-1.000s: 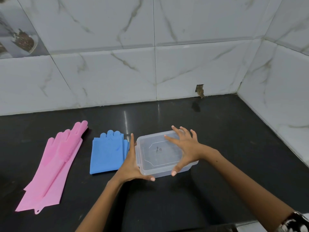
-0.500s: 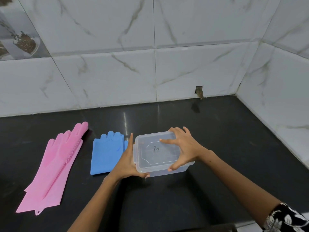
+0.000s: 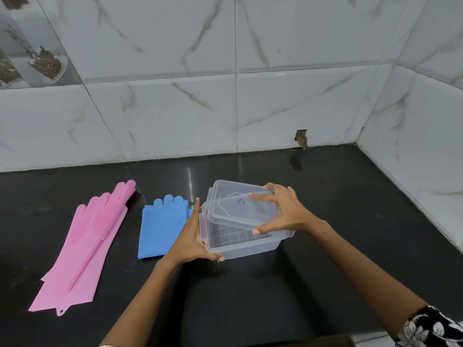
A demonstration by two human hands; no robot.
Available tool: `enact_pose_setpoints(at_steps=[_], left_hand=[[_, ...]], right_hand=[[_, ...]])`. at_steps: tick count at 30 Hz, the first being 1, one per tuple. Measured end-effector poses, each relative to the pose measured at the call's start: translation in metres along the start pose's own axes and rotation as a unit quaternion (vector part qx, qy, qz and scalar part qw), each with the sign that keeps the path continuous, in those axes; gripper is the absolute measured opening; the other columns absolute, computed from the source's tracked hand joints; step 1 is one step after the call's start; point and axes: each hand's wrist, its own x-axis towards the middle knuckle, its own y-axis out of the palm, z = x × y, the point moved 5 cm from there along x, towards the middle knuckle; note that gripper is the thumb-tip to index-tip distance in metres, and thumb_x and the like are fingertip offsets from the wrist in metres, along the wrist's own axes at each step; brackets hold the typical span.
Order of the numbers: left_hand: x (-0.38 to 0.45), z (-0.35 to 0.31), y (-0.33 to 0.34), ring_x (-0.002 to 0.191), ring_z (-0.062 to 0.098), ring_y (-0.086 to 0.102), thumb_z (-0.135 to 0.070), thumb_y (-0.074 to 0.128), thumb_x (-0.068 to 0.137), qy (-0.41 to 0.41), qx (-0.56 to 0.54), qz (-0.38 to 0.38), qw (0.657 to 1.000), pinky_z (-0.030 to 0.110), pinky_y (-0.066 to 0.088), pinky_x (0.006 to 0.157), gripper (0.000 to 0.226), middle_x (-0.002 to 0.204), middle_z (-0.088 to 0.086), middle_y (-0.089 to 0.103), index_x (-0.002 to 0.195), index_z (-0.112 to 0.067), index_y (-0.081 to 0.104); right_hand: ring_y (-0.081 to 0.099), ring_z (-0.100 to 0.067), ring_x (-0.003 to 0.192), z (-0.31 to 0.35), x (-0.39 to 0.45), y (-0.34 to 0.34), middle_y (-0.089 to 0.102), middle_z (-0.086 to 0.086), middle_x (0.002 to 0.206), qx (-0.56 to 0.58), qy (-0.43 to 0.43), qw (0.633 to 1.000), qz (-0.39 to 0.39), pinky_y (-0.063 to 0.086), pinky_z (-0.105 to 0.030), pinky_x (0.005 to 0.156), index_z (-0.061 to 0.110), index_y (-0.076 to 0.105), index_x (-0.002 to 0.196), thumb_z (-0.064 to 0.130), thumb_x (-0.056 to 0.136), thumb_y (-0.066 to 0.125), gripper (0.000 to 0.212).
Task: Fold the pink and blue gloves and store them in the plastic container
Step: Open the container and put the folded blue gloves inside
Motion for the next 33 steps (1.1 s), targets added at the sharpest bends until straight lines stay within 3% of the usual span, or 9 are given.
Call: enact_pose_setpoints(at_steps=[4, 8, 12, 14, 18, 22, 26, 29, 33], left_hand=[[0.004, 0.004, -0.017, 0.146, 0.014, -0.006, -0.069, 0.083, 0.035, -0.015, 0.16, 0.002, 0.987, 0.027, -0.002, 0.113, 0.157, 0.158, -0.01, -0.011, 0.147, -0.027, -0.02], [0.007, -0.002, -0.03, 0.138, 0.013, -0.035, -0.089, 0.064, 0.028, -0.02, 0.186, 0.073, 0.98, 0.04, -0.01, 0.117, 0.16, 0.148, -0.008, -0.038, 0.142, -0.024, -0.027], [0.024, -0.03, 0.001, 0.142, 0.01, -0.024, -0.093, 0.046, 0.05, -0.016, 0.189, -0.035, 0.981, 0.039, -0.01, 0.117, 0.132, 0.155, -0.005, -0.022, 0.15, -0.023, -0.006], [0.031, -0.043, 0.028, 0.145, 0.012, -0.015, -0.087, 0.024, 0.066, -0.007, 0.217, -0.088, 0.972, 0.035, -0.012, 0.115, 0.11, 0.158, -0.003, -0.011, 0.151, -0.021, 0.002], [0.037, -0.041, 0.053, 0.147, 0.018, -0.007, -0.073, 0.008, 0.08, -0.031, 0.277, -0.123, 0.952, 0.033, -0.013, 0.114, 0.09, 0.161, 0.003, -0.001, 0.151, -0.019, 0.004], [0.041, -0.034, 0.051, 0.148, 0.018, -0.002, -0.07, 0.013, 0.084, -0.03, 0.299, -0.135, 0.944, 0.034, -0.011, 0.115, 0.085, 0.161, 0.002, 0.003, 0.151, -0.019, 0.005], [0.041, -0.032, 0.051, 0.148, 0.018, -0.003, -0.069, 0.011, 0.083, -0.043, 0.312, -0.127, 0.941, 0.035, -0.009, 0.116, 0.084, 0.161, 0.001, 0.002, 0.151, -0.018, 0.004], [0.042, -0.031, 0.052, 0.148, 0.018, -0.004, -0.069, 0.009, 0.083, -0.047, 0.321, -0.125, 0.938, 0.035, -0.01, 0.116, 0.084, 0.161, 0.001, 0.0, 0.151, -0.019, 0.003], [0.042, -0.029, 0.053, 0.148, 0.018, -0.006, -0.068, 0.011, 0.084, -0.049, 0.324, -0.124, 0.936, 0.035, -0.01, 0.115, 0.083, 0.161, 0.0, -0.002, 0.151, -0.02, 0.002]], right_hand=[[0.028, -0.026, 0.135, -0.016, -0.011, -0.008, 0.034, -0.004, 0.143, -0.007, 0.113, 0.99, -0.08, 0.009, -0.058, 0.114, 0.046, 0.042, 0.132, 0.084, 0.048, 0.061, 0.094], [0.032, -0.034, 0.134, -0.045, -0.038, -0.013, 0.039, -0.011, 0.144, 0.064, 0.275, 0.938, -0.201, 0.022, -0.061, 0.11, 0.041, 0.043, 0.132, 0.091, 0.043, 0.054, 0.102], [0.028, -0.039, 0.135, -0.067, -0.059, 0.001, 0.033, -0.018, 0.146, 0.094, 0.417, 0.88, -0.205, 0.022, -0.061, 0.111, 0.035, 0.039, 0.136, 0.093, 0.043, 0.046, 0.11], [0.028, -0.041, 0.134, -0.072, -0.064, 0.011, 0.032, -0.021, 0.145, 0.085, 0.469, 0.857, -0.198, 0.022, -0.06, 0.111, 0.033, 0.039, 0.136, 0.093, 0.046, 0.049, 0.108], [0.027, -0.043, 0.132, -0.075, -0.064, 0.032, 0.031, -0.025, 0.142, 0.076, 0.534, 0.821, -0.19, 0.017, -0.058, 0.11, 0.026, 0.039, 0.133, 0.086, 0.052, 0.055, 0.101], [0.01, -0.043, 0.14, -0.074, -0.061, 0.055, 0.014, -0.027, 0.15, 0.046, 0.54, 0.819, -0.186, 0.006, -0.061, 0.112, 0.016, 0.036, 0.136, 0.07, 0.065, 0.062, 0.093], [-0.006, -0.04, 0.144, -0.071, -0.057, 0.068, 0.0, -0.022, 0.157, -0.05, 0.45, 0.871, -0.191, 0.0, -0.065, 0.11, 0.02, 0.029, 0.143, 0.058, 0.087, 0.045, 0.07], [-0.002, -0.031, 0.147, -0.072, -0.053, 0.075, 0.005, -0.01, 0.16, -0.144, 0.303, 0.932, -0.135, 0.002, -0.06, 0.114, 0.029, 0.019, 0.147, 0.044, 0.097, 0.03, 0.053], [0.007, -0.028, 0.147, -0.084, -0.063, 0.076, 0.012, -0.009, 0.159, -0.133, 0.306, 0.933, -0.134, 0.01, -0.054, 0.116, 0.029, 0.02, 0.147, 0.039, 0.1, 0.026, 0.049]])
